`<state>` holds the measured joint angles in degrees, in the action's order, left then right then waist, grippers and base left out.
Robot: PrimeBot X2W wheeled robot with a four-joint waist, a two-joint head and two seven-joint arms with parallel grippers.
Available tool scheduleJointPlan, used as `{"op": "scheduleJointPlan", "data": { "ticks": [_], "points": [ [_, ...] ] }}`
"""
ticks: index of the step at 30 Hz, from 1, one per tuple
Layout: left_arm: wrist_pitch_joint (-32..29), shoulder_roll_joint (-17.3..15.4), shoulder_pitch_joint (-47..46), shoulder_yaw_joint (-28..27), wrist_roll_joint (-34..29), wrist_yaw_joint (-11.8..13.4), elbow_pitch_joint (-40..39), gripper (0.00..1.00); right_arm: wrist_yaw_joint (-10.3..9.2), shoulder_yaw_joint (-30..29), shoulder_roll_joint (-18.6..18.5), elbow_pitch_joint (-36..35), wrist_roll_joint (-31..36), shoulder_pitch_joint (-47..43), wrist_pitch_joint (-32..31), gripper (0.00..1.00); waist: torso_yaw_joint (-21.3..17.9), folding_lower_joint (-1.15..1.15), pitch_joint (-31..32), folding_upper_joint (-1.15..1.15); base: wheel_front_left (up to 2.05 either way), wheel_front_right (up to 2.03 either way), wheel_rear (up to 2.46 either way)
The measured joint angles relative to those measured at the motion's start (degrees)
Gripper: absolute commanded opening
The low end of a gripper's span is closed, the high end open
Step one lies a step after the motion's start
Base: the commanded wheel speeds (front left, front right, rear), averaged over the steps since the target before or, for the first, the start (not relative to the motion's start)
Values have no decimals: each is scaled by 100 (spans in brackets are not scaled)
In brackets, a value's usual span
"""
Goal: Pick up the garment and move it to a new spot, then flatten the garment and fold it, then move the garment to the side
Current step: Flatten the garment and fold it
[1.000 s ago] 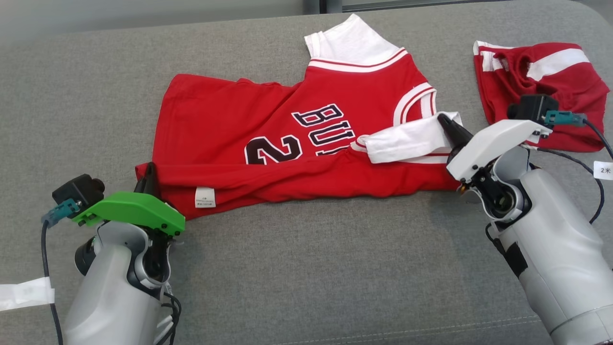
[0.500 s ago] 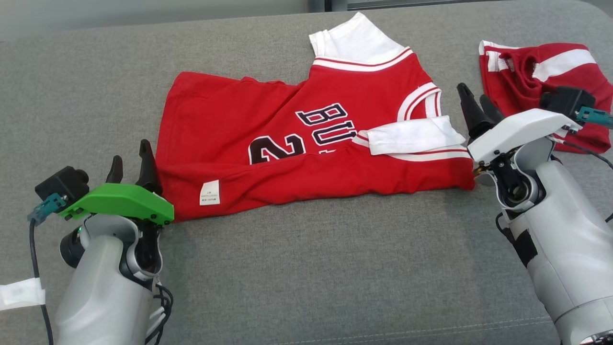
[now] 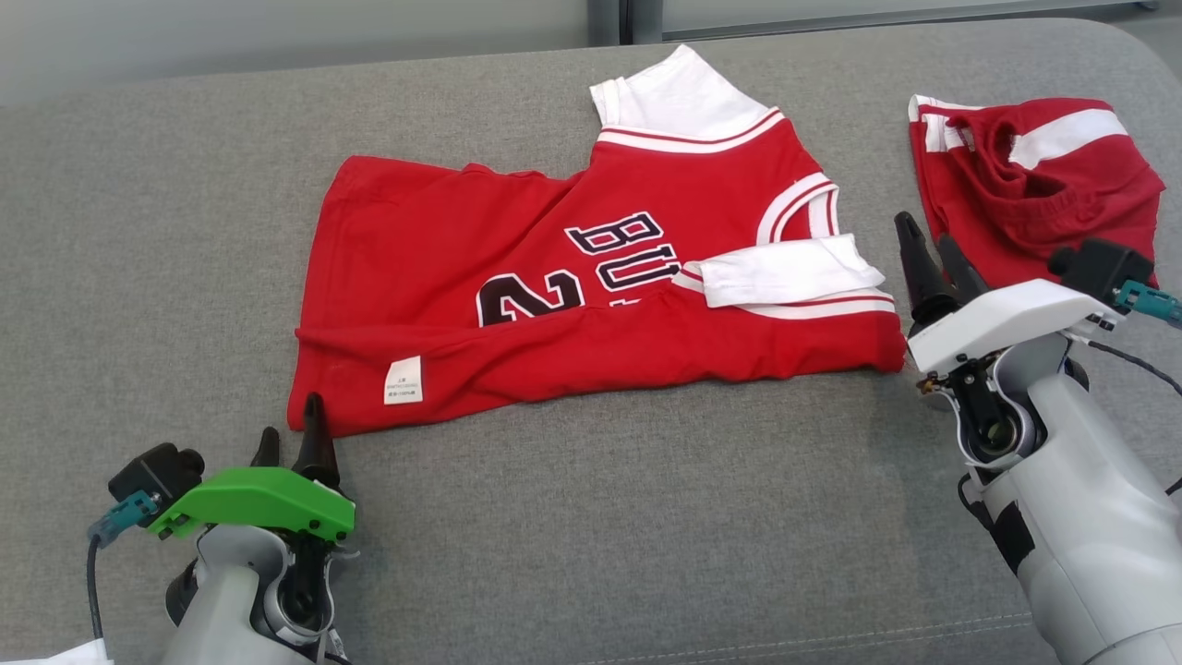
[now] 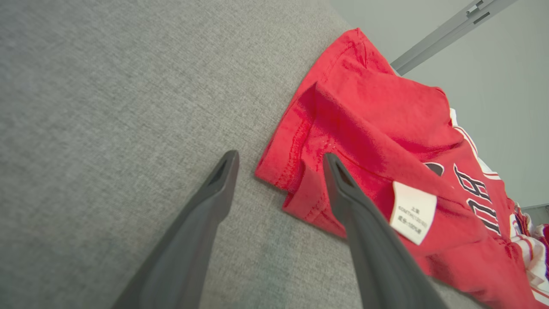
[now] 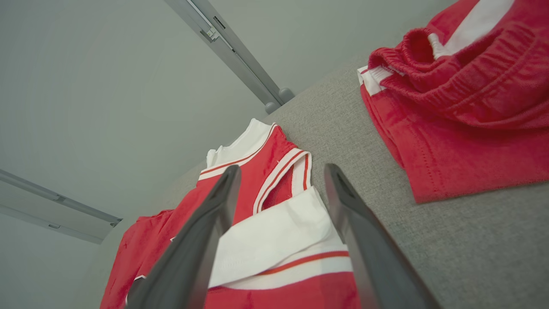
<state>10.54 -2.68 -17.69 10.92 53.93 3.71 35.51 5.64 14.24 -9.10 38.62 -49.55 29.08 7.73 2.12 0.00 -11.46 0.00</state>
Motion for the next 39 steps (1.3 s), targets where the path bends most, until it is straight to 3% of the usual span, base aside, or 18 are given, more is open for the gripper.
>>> {"op": "scheduleJointPlan", "data": {
  "ticks": [12,14,15,17,29,39],
  "points": [
    [-353,36,63,-64,533,-55,-46,100,88,176,155,-4,-43,-156,115,100,-166,0,-9,0,0,0,0],
    [-361,34,52,-73,582,-41,-45,46,88,186,147,1,-44,-170,116,100,-192,0,-28,0,0,0,0],
    [-361,34,52,-73,582,-41,-45,35,88,186,147,1,-44,-170,116,100,-192,0,-28,0,0,0,0],
    [-370,36,30,-115,601,-40,-45,0,89,236,152,7,-44,-192,115,100,-215,0,-44,0,0,0,0],
    [-174,58,-2,-82,698,-108,-234,0,90,327,191,257,-192,-552,104,100,-222,0,-70,0,0,0,0],
    [-129,75,-8,213,740,-191,-458,0,115,252,180,549,-303,-683,80,100,26,0,-64,0,0,0,0]
  ]
}}
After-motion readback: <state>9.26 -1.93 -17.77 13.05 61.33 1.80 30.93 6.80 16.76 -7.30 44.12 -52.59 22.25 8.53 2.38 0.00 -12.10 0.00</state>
